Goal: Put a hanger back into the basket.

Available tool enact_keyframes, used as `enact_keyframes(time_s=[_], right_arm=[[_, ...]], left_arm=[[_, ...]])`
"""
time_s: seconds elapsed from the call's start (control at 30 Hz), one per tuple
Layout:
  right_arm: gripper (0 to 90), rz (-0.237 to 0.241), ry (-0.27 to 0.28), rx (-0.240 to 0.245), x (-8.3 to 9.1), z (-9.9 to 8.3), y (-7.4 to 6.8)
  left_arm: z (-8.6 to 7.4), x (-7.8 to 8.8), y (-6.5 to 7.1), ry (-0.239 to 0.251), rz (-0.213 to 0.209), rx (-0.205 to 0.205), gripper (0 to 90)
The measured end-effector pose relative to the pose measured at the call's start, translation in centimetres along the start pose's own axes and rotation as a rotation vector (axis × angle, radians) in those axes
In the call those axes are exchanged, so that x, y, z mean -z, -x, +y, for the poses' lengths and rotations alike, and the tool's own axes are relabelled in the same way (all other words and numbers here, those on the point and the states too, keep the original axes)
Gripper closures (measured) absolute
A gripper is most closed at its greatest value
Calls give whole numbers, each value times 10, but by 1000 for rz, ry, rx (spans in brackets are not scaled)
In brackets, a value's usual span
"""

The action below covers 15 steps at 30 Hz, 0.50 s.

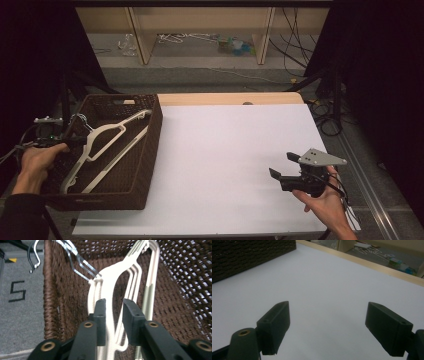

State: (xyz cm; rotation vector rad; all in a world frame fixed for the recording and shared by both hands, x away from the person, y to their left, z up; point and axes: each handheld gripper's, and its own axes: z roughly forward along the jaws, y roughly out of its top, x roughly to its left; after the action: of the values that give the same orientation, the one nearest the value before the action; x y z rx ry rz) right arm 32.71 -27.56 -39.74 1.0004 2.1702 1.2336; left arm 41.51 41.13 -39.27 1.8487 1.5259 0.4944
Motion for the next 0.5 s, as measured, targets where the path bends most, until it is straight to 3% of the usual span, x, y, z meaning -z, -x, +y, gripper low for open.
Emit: enact_keyframes(time_s=[0.03,0.07,0.1,0.17,0.3,0.47,0.5], right_arm=[[209,0,1,0,0,0,0],[209,1,2,-2,0,0,0],[208,0,4,0,0,0,0],[208,-1,5,-2,0,0,0],[207,0,7,-6,0,0,-1],[205,-3,11,-5,1,0,-2],[205,-1,21,-6,1,0,-2]], left_arm=[[1,2,2,13,-1,-2,709],[3,8,3,-7,-5,-42,686],[4,9,11,46,-14,-11,669],[5,16,20,72,-20,-23,631],[8,31,48,142,-51,-56,541],[5,47,89,236,-130,-99,449],[4,50,98,253,-148,-124,438]])
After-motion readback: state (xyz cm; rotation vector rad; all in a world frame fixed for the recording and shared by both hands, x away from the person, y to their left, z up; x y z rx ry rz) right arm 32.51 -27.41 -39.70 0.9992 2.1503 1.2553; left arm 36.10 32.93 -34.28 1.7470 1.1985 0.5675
